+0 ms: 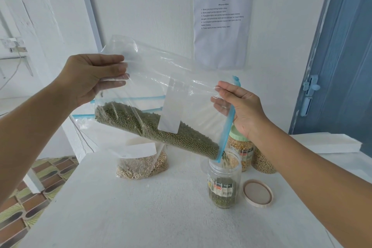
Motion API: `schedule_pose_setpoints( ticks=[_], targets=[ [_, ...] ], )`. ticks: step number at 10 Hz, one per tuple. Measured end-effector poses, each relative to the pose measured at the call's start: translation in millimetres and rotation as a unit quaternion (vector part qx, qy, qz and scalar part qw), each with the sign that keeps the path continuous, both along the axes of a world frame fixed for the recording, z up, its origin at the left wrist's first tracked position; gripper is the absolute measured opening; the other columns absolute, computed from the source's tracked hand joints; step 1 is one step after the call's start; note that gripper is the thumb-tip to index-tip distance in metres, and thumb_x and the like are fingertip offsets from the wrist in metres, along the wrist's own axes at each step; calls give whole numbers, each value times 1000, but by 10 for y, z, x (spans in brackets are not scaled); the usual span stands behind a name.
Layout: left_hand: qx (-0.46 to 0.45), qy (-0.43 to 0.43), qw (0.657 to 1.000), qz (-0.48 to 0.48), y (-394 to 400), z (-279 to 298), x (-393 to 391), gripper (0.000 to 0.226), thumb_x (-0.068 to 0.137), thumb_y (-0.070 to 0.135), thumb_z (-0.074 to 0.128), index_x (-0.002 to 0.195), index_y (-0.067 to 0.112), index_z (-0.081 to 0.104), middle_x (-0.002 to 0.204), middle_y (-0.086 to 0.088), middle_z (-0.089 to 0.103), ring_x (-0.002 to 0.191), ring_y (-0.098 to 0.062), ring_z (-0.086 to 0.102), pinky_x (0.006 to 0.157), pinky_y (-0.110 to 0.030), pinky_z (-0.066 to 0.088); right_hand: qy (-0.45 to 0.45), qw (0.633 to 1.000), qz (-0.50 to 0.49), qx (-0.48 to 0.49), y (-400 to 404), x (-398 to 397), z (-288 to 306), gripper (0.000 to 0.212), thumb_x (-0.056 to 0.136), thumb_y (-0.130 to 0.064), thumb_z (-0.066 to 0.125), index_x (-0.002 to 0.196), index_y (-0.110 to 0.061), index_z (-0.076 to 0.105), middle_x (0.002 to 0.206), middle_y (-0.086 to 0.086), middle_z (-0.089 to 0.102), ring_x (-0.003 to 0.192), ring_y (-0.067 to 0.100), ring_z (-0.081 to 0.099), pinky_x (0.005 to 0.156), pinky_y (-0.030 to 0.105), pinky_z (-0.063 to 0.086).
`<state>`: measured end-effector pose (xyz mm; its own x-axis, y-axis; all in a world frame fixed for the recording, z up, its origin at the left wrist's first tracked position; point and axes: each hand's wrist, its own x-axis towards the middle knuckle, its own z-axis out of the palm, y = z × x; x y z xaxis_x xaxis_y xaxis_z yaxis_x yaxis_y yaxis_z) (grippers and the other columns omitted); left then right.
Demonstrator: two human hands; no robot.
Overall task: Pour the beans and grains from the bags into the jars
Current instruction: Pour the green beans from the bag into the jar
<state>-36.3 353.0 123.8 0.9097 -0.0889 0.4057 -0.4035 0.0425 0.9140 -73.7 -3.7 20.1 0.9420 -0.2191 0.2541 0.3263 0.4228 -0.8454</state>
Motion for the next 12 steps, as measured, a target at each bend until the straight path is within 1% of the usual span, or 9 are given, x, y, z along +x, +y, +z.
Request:
schedule_pose_setpoints(
  ticks=[1, 2, 4, 6, 8, 9, 12],
  targets=[
    [0, 3, 1000, 4, 5, 0, 6, 30, 73, 3, 82, 103, 10, 81, 104, -13, 79, 92, -28, 79, 76, -34, 65, 0, 1000, 2, 2, 5, -6, -1, 25, 92, 2, 70, 115, -6, 76, 112, 9, 78, 97, 34, 77, 81, 36, 63],
    [0, 5, 1000, 6, -3, -3, -3, 26, 76, 1, 80, 101, 10, 81, 104, -13, 79, 91, -28, 79, 76, -34, 65, 1, 1000, 2, 2, 5, -7, -4, 25, 92, 2, 70, 115, -7, 76, 112, 9, 78, 97, 34, 77, 81, 36, 63],
    [3, 10, 1000, 5, -5, -7, -5, 22, 76, 0, 79, 93, 13, 84, 102, -11, 80, 91, -27, 79, 77, -35, 65, 5, 1000, -3, 7, 6, 0, -17, 23, 92, 2, 71, 112, -7, 77, 112, 9, 78, 96, 35, 77, 80, 36, 63],
    [5, 7, 1000, 8, -21, 0, -5, 21, 78, -2, 79, 93, 13, 84, 101, -11, 80, 89, -26, 79, 75, -33, 65, 8, 1000, -8, 6, 13, 11, -32, 23, 91, 1, 72, 112, -7, 77, 112, 9, 78, 97, 35, 77, 81, 36, 63],
    [5, 1, 1000, 10, -14, 19, 14, 23, 81, -3, 78, 98, 11, 82, 102, -11, 80, 89, -26, 79, 76, -34, 66, 4, 1000, -10, 4, 14, 16, -6, 22, 92, 2, 71, 112, -7, 77, 112, 8, 78, 96, 34, 77, 82, 37, 63],
    [6, 0, 1000, 10, -5, 16, 34, 21, 80, -1, 79, 95, 12, 83, 102, -12, 80, 89, -26, 79, 78, -36, 65, 4, 1000, -7, 6, 26, 15, -14, 23, 92, 2, 71, 113, -7, 77, 111, 8, 79, 95, 33, 77, 82, 36, 63],
    [4, -3, 1000, 6, 2, -22, 72, 25, 77, 2, 80, 101, 9, 81, 106, -14, 79, 93, -29, 79, 79, -36, 65, 6, 1000, -8, 6, 16, 30, -37, 23, 92, 2, 71, 111, -8, 77, 111, 8, 79, 96, 33, 77, 81, 36, 63]
  ],
)
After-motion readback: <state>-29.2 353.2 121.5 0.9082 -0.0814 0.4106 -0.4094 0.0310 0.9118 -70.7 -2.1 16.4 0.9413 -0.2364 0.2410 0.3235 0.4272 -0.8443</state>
